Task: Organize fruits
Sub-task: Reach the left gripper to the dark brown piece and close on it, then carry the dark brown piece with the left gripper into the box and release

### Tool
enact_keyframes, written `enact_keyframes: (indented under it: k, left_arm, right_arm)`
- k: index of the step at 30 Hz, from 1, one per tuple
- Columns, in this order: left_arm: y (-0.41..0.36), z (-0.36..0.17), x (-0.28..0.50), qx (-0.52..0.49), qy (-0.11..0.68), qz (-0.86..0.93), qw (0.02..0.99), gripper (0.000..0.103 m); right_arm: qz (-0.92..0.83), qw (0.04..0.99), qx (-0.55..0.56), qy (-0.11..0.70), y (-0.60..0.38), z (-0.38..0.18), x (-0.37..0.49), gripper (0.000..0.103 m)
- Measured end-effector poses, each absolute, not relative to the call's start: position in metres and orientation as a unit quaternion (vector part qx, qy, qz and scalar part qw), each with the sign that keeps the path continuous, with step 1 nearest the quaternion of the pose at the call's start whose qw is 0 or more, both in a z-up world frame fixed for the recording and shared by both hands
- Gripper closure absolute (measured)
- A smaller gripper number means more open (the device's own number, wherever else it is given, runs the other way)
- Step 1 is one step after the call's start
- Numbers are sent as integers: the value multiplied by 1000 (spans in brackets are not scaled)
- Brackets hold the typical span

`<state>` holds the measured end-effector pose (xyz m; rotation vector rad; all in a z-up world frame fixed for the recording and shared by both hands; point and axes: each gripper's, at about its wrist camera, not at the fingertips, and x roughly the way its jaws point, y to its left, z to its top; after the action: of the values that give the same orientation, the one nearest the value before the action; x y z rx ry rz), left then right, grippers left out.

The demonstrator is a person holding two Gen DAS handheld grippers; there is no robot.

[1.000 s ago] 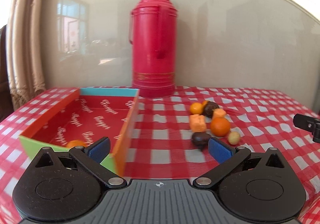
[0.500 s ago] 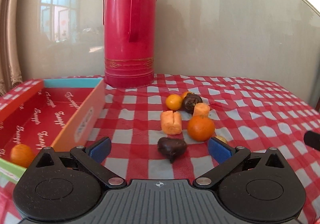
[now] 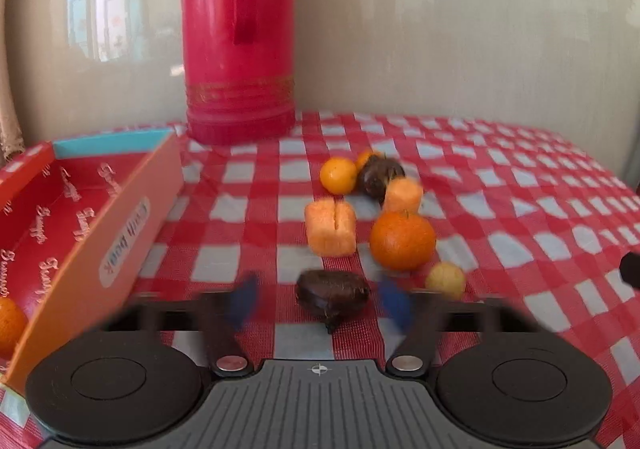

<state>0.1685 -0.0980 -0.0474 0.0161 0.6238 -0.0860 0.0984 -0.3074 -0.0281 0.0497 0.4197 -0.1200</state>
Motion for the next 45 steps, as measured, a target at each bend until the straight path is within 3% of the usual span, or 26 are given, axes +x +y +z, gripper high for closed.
enact_keyframes:
  k: [14,26,37,45]
  left_arm:
    - [-73,-24,139,15,264,-40,964,64]
    - [-6,3,112,-2,220,18,975,64]
    - [80,-7,112,-46,232,103,966,64]
    - [88,-13,111,-50,239,119,962,63]
  right_arm:
    - [-45,976,28,213,-290,-25,98,6]
    - [-13,976,27,217,-247,-23,101,6]
    - [34,976,18,216,-207,-21,105,6]
    - [45,975,16,218,-201,-20,105,6]
